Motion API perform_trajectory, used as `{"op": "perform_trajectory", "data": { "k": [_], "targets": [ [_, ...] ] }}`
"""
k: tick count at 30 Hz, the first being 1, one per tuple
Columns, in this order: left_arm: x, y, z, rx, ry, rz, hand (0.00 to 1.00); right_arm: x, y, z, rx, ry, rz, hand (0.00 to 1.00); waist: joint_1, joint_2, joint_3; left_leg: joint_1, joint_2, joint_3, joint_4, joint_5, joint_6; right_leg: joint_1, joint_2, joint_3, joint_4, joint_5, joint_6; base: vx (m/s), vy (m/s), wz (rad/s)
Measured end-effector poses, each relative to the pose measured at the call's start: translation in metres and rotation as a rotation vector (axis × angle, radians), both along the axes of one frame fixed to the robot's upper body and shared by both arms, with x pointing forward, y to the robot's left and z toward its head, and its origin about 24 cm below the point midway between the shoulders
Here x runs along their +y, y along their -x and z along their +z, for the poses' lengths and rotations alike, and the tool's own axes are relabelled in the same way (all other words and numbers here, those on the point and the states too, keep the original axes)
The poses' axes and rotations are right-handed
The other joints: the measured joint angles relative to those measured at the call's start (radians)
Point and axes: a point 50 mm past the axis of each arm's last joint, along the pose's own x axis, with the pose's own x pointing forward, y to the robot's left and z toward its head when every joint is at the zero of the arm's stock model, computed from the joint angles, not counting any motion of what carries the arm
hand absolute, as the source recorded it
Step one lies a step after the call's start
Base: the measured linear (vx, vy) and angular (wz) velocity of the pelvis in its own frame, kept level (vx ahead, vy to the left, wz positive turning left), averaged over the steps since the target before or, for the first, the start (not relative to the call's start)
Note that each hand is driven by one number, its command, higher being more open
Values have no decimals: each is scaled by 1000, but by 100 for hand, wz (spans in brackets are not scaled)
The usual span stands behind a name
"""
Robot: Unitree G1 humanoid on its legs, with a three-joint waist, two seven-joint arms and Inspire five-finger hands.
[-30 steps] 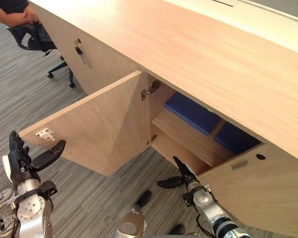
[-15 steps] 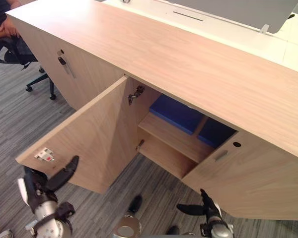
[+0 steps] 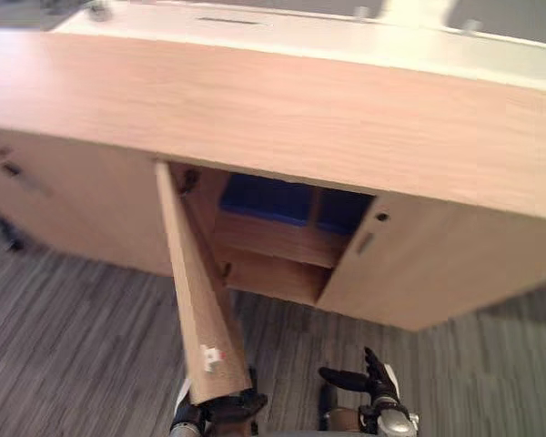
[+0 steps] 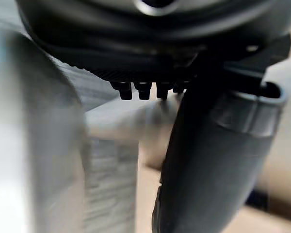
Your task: Walk over to the cabinet, pick up the folder, carry it to the office cabinet, place the folder inside the office cabinet, then close the office cabinet door
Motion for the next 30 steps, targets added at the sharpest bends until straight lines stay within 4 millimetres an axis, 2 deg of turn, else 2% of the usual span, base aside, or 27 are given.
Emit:
{"op": "perform_trajectory", "data": {
  "k": [3, 5, 7, 11, 13, 17, 20, 22, 25, 28, 30],
  "targets": [
    [-4, -46, 16, -132, -18, -15, 100, -1, -1, 0, 0, 6, 7, 100, -37, -2, -2, -16, 16, 62, -4, -14, -1, -28, 18, 31, -32, 23, -9, -66, 87, -87],
    [4, -68, 28, -204, -42, 17, 100, -3, 3, -1, 10, -6, -22, 100, -56, -21, -5, -2, 6, 88, -4, -14, -1, -31, 10, 50, -46, 34, -5, -15, 37, -58],
    [12, -84, 38, -260, -53, 64, 100, -9, 5, -1, 14, 2, -31, 100, -63, -17, -8, 18, 8, 101, -4, -17, -2, -29, 14, 59, -47, 38, -3, 30, -6, -57],
    [45, -111, 60, -358, -143, 172, 100, -18, 10, -1, 21, -6, -44, 100, -79, -13, -8, 24, 22, 98, -4, -17, -1, -5, 27, 49, -89, 65, 20, 79, -28, -12],
    [58, -118, 66, -377, -191, 198, 100, -23, 18, -4, 47, 2, -48, 100, -79, -10, -7, 30, 23, 83, -4, -18, -1, 15, 27, 32, -104, 85, 26, 125, -30, 23],
    [78, -119, 70, -385, -272, 233, 100, -29, 32, -9, 101, 7, -54, 100, -74, 1, -6, 54, 20, 71, 1, -31, -8, 41, 24, 27, -107, 173, 46, 158, -29, 15],
    [75, -116, 66, -370, -258, 239, 100, -37, 32, -8, 103, 26, -49, 100, -62, 32, -11, 58, 32, 54, 1, -31, -8, 62, 35, 15, -132, 186, 55, 164, -49, 4],
    [72, -111, 62, -370, -240, 244, 100, -36, 26, -7, 89, 23, -42, 100, -56, 34, -12, 65, 42, 51, 2, -36, -15, 73, 43, 9, -138, 186, 55, 114, -52, 2],
    [59, -93, 51, -343, -179, 233, 100, -35, 13, -2, 48, 23, -34, 100, -50, 34, -12, 73, 46, 51, 2, -39, -17, 80, 47, 9, -139, 186, 56, 35, -19, -3],
    [47, -69, 29, -242, -110, 209, 100, -33, 3, 0, 23, 21, -28, 100, -47, 34, -12, 75, 42, 49, 2, -44, -13, 81, 44, 10, -139, 186, 55, -33, 9, -1],
    [43, -48, 6, -121, -83, 206, 100, -33, 2, 1, 21, 20, -28, 100, -42, 34, -13, 80, 39, 50, 1, -45, -11, 84, 41, 11, -139, 185, 55, -68, 13, -2]
  ]
}}
